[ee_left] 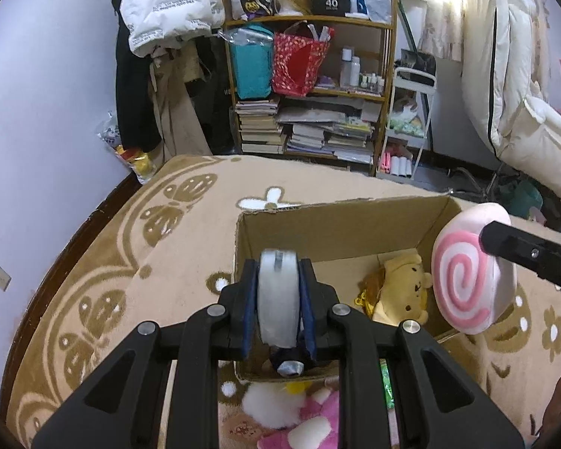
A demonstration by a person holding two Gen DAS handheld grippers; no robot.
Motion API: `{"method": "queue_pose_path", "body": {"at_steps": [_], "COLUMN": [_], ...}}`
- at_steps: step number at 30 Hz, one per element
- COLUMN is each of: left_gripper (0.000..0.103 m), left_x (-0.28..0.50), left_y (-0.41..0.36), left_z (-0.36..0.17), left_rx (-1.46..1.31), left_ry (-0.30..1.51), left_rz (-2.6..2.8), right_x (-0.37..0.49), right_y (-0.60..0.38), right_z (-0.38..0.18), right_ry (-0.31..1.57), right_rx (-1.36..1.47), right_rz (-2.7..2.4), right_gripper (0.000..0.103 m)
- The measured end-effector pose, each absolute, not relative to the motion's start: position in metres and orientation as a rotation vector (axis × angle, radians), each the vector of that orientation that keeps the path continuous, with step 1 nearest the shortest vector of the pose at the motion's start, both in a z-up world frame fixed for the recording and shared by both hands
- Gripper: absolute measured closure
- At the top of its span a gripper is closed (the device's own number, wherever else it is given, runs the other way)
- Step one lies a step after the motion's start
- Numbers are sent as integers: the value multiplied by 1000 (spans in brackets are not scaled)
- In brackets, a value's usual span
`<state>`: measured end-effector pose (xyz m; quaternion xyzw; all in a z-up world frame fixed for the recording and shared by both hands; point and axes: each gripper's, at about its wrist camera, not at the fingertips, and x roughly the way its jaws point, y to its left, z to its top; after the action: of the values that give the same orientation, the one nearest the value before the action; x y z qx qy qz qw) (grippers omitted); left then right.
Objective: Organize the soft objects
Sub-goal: 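Lift both items over the box and release them inside, then move both open tools back toward the pink bear and tissue packs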
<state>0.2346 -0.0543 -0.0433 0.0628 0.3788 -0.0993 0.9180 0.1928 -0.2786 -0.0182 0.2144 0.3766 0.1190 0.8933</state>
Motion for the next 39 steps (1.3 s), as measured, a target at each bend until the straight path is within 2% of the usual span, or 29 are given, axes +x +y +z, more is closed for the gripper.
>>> {"method": "queue_pose_path", "body": {"at_steps": [9,10,11,12,13,15,16,17,18,19,20,22,39], "left_gripper": [78,74,61,52,40,36,30,20,15,6,4,4,3], "left_x": [240,240,240,241,240,236,235,235,235,234,233,230,180], "left_y": [-62,-62,-63,-64,-63,-61,-60,-58,-57,-55,-53,-50,-27], "left_z": [-52,-52,-52,-52,-51,-47,-46,-44,-43,-41,-39,-35,-33], "left_rx": [134,139,144,148,148,137,132,127,123,118,110,102,137], "left_ry": [815,814,818,824,818,794,794,796,797,796,791,782,821], "left_rz": [-225,-216,-207,-195,-190,-184,-181,-173,-165,-162,-165,-158,-142], "right_x": [194,195,196,197,196,194,192,191,190,188,187,183,138], "right_y": [-285,-286,-286,-288,-288,-290,-291,-292,-293,-294,-295,-299,-296], "right_z": [-39,-39,-39,-39,-38,-34,-33,-31,-30,-28,-27,-23,-19], "right_ry": [832,833,836,838,835,821,816,814,815,816,815,806,849], "right_rx": [458,463,469,475,476,473,472,470,470,471,472,481,461], "right_rz": [215,218,222,223,219,214,215,214,210,206,201,197,194], "right_gripper": [65,63,56,52,43,36,32,24,19,8,2,0,0]}}
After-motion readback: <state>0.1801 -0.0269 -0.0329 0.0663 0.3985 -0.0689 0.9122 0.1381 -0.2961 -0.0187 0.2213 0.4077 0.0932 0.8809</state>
